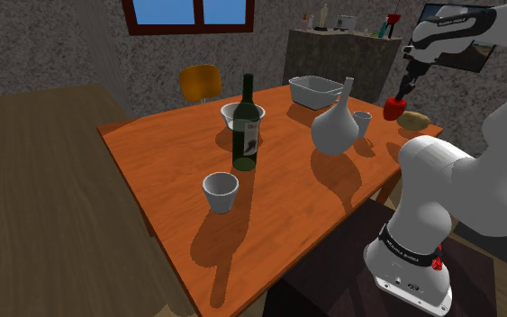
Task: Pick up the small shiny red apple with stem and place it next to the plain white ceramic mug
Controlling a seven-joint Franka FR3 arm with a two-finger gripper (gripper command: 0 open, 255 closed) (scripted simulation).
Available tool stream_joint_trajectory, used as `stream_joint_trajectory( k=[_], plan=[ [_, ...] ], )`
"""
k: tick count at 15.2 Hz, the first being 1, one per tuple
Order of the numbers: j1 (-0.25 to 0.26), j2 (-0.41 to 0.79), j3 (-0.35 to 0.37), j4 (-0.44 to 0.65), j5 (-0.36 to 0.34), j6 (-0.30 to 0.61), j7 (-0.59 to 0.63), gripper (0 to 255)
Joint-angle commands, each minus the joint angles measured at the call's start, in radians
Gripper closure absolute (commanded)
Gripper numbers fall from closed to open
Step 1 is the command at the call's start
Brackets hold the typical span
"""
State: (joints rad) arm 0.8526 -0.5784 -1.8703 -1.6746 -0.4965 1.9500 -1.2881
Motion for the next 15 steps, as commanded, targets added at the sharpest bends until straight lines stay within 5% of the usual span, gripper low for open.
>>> stream_joint_trajectory(
  k=[1, 15],
  plan=[
    [0.001, -0.007, -0.008, -0.018, -0.009, 0.021, 0.005, 255],
    [0.020, -0.047, -0.060, -0.091, -0.060, 0.120, 0.030, 255]
  ],
)
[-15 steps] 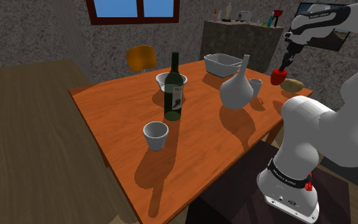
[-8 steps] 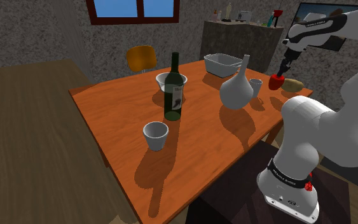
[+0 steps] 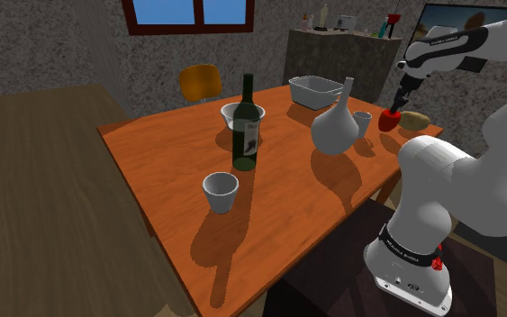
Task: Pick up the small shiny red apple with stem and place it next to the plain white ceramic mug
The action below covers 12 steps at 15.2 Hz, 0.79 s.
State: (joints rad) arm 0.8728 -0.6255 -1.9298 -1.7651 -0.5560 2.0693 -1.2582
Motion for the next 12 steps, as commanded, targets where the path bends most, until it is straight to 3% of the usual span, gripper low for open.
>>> stream_joint_trajectory(
  k=[1, 3, 4, 9, 12],
  plan=[
    [0.000, 0.000, 0.000, 0.000, 0.000, 0.001, 0.000, 255],
    [0.000, 0.000, 0.000, 0.000, 0.000, 0.001, 0.000, 255],
    [0.000, 0.000, 0.000, 0.000, 0.000, 0.001, 0.000, 0],
    [0.000, 0.000, 0.000, 0.000, 0.000, 0.001, 0.000, 0],
    [-0.041, 0.041, 0.054, 0.038, 0.047, -0.070, -0.028, 0]
  ],
)
